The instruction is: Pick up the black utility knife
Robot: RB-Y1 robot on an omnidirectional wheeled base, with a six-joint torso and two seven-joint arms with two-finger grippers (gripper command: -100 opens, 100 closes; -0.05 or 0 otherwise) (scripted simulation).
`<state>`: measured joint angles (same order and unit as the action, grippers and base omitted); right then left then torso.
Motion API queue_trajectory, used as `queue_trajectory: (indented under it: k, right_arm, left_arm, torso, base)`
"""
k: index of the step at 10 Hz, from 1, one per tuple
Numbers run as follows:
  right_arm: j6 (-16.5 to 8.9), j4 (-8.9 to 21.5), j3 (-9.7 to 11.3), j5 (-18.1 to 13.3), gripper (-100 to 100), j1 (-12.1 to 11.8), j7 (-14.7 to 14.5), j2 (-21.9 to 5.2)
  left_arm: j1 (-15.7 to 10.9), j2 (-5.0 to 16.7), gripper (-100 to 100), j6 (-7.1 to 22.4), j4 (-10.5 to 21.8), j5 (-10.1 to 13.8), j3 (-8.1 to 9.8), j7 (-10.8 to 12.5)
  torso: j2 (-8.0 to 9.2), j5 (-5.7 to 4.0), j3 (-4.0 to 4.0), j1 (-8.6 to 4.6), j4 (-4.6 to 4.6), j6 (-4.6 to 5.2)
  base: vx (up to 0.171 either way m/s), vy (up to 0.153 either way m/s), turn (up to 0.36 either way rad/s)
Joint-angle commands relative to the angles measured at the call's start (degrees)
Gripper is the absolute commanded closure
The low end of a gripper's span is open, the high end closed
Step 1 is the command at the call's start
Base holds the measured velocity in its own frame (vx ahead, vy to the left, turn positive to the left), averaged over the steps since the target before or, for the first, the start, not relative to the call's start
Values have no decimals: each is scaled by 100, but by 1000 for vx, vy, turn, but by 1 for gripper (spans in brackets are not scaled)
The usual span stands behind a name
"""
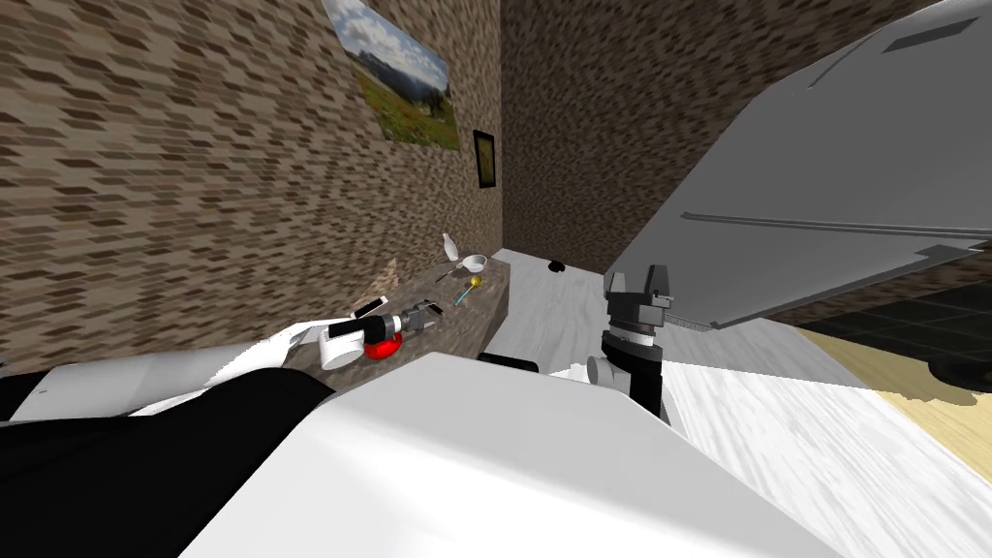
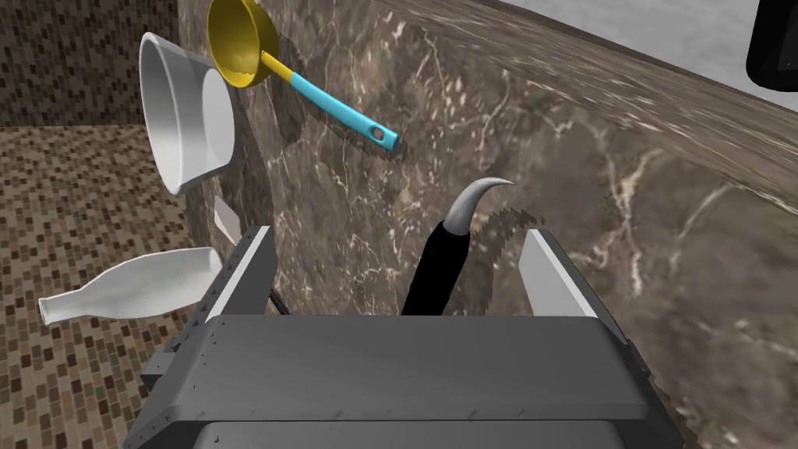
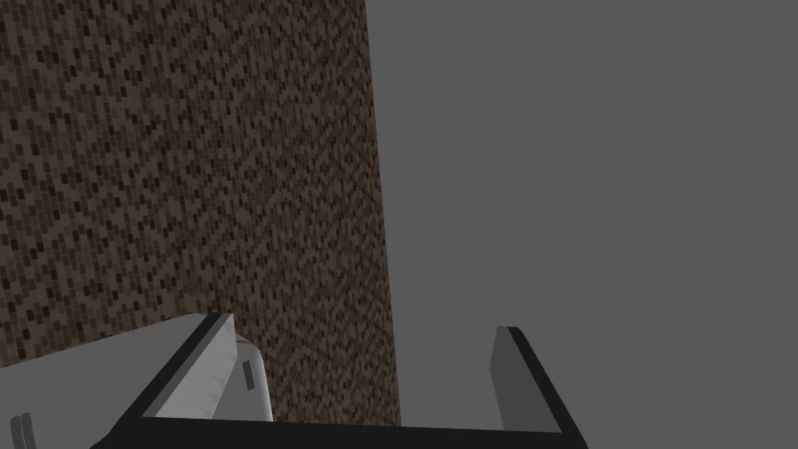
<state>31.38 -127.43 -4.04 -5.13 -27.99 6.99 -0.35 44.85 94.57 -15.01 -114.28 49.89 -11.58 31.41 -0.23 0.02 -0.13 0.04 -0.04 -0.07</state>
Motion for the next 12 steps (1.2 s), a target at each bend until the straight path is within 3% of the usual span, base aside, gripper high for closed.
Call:
queue_trajectory:
  k: [1,7,8,9,10,11,12]
  right_arm:
    - [0,0,0,0,0,0,0,0]
    - [0,0,-1,0,0,-1,0,0]
    - [0,0,0,0,0,-1,0,0]
    - [0,0,-1,0,0,-1,0,0]
    - [0,0,-1,0,0,-1,0,0]
    - [0,0,0,0,0,0,0,0]
    - [0,0,-1,0,0,-1,0,0]
  left_arm:
    - [95,215,-100,47,29,75,21,12]
    - [593,1150,-100,445,312,497,-50,91]
    - [623,1150,-100,445,312,497,48,91]
    - [593,1150,-100,445,312,497,-50,91]
    - [709,1338,-100,537,369,578,-68,103]
    - [709,1338,-100,537,369,578,-68,103]
    - [817,1505,-100,623,418,650,-84,112]
  torso:
    - [0,0,0,0,0,0]
    - [-3,1,-2,-1,0,-5]
    - [-3,0,-2,-3,0,-3]
    - [0,0,0,-4,1,-6]
    - [8,0,5,-7,2,-7]
    - [6,-1,4,-7,2,-3]
    - [6,0,4,-6,2,-6]
  base:
    - [28,24,-104]
    - [35,20,-155]
    - [26,19,-68]
    - [7,8,5]
    - [17,10,-132]
    - [19,16,-81]
    - [27,17,-124]
